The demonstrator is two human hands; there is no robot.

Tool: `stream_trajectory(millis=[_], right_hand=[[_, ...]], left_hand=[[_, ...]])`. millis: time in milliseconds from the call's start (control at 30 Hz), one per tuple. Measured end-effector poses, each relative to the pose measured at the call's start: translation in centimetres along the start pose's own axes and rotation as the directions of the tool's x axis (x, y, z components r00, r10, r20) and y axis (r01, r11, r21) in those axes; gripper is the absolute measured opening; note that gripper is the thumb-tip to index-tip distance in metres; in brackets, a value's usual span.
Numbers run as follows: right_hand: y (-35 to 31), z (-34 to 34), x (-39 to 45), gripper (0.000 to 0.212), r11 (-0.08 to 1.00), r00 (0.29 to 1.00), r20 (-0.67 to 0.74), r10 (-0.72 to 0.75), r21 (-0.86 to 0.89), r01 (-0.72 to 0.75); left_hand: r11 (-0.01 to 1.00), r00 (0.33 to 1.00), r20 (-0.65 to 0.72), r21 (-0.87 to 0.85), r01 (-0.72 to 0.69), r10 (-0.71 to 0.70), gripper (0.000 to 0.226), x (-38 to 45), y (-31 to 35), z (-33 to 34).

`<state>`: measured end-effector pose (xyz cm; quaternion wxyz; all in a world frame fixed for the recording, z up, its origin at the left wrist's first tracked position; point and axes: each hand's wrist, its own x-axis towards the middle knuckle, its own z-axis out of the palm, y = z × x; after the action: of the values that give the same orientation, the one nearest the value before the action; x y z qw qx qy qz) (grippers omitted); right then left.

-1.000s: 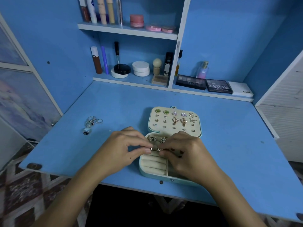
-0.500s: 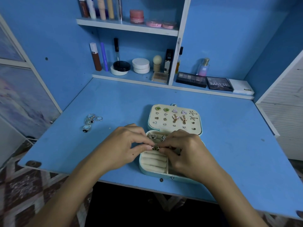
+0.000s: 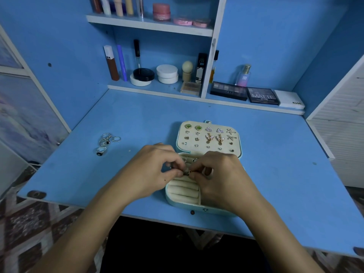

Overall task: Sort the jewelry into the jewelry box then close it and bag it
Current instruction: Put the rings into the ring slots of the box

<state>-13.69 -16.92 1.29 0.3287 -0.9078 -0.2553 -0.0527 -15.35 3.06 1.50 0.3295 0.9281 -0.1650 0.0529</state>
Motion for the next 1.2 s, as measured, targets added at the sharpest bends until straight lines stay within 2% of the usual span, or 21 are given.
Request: stream_trajectory(millis=[200, 367, 700, 867, 1067, 1200], right_hand=[[-0.7, 0.3, 0.1, 0.016, 0.991, 1.000, -0.011, 0.000, -0.136, -0.001], [-1.2, -0.7, 1.1, 0.012, 0.981, 0.979, 0.169, 0.116, -0.177, -0.086], [-1.5, -1.3, 0.7, 0.010, 0.975, 0.962, 0.184, 0.200, -0.135, -0.177], [-1.5, -1.3, 0.2, 0.013, 0.980, 0.973, 0.164, 0.162, -0.144, -0.138], [-1.1, -1.6, 0.8, 0.017, 0.983, 0.966, 0.204, 0.161, -0.120, -0.139], [-1.2, -2.1, 1.3, 0.015, 0.992, 0.973, 0.207, 0.105, -0.093, -0.087]], left_hand=[[0.999, 1.000, 0.007, 0.053, 0.015, -0.016, 0.008, 0.1, 0.3, -0.1], [0.995, 0.997, 0.056, 0.088, 0.043, -0.048, 0.006, 0.5, 0.7, -0.6], [0.992, 0.997, 0.069, 0.125, 0.005, -0.014, 0.006, 0.5, 1.0, -0.7], [0.997, 0.997, 0.082, 0.072, 0.010, -0.016, 0.005, 0.5, 0.6, -0.6], [1.000, 0.999, 0.047, -0.012, 0.005, -0.004, 0.011, 0.1, -0.2, -0.5], [0.997, 1.000, -0.022, -0.075, -0.014, 0.013, 0.009, -0.7, -0.8, -1.1]])
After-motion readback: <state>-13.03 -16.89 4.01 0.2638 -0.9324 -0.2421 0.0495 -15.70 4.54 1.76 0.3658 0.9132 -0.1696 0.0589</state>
